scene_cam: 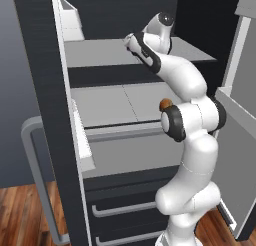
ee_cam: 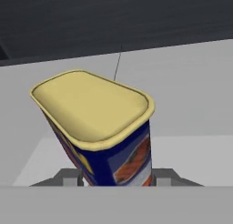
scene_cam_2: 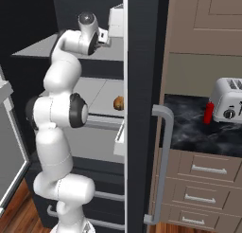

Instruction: Place the condiment bottle and ketchup from the counter to the top shelf of the fridge. If the existing items in the fridge are on the top shelf, move them to other shelves.

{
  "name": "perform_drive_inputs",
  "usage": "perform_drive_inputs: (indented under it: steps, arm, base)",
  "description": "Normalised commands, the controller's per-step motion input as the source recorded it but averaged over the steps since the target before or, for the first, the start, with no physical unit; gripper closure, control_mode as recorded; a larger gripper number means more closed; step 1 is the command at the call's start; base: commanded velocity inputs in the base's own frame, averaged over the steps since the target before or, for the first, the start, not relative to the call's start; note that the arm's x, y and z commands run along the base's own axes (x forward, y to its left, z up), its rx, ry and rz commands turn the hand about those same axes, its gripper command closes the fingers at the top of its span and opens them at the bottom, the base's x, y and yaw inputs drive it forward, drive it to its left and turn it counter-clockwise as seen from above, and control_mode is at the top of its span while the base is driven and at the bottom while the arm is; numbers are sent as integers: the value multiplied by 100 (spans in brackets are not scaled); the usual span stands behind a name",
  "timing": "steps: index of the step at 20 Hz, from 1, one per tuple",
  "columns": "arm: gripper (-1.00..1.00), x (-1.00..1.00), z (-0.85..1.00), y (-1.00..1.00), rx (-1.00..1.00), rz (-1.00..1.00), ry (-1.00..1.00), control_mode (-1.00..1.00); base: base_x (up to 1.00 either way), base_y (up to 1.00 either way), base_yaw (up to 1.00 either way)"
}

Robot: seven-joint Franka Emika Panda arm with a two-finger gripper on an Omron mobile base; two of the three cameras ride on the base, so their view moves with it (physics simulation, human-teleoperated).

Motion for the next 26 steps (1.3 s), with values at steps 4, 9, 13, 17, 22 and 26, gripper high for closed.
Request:
perform_drive_inputs:
  steps: [4,9,13,17,22,26]
  arm:
    - [100,-47,0,0,1,0,-11,-100]
    - [100,-94,18,0,10,0,-28,-100]
    - [100,-100,49,0,9,0,-37,-100]
    - [100,-100,67,0,2,0,-17,-100]
    - [100,-100,35,0,0,0,0,-100]
    - [100,-100,0,-1,-8,0,0,-100]
  base:
    - [0,0,0]
    - [0,0,0]
    - [0,0,0]
    - [0,0,0]
    - [0,0,0]
    - [0,0,0]
